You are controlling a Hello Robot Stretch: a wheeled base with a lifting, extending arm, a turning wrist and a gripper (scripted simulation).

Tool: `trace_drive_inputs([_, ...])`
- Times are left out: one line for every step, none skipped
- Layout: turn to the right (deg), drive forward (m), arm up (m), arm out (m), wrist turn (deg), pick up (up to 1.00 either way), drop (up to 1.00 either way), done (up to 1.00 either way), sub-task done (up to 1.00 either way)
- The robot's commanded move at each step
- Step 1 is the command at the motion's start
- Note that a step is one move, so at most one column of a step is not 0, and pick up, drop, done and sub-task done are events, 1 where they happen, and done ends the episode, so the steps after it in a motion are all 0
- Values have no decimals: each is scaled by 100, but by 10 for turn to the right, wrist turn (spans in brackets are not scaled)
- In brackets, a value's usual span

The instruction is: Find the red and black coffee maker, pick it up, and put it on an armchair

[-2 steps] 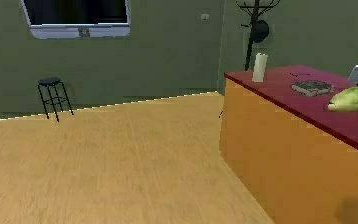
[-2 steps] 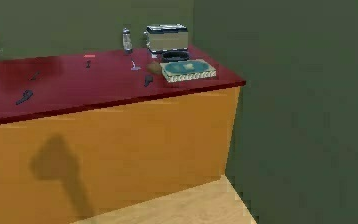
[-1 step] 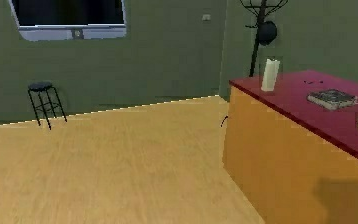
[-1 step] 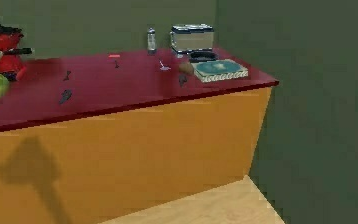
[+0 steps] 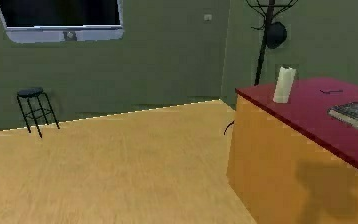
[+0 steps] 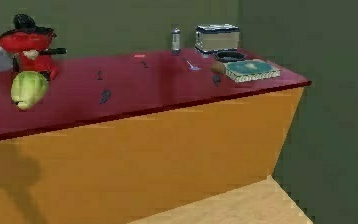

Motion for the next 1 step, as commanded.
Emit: trace_drive_inputs([180,0,0,0,0,0,0,0,0])
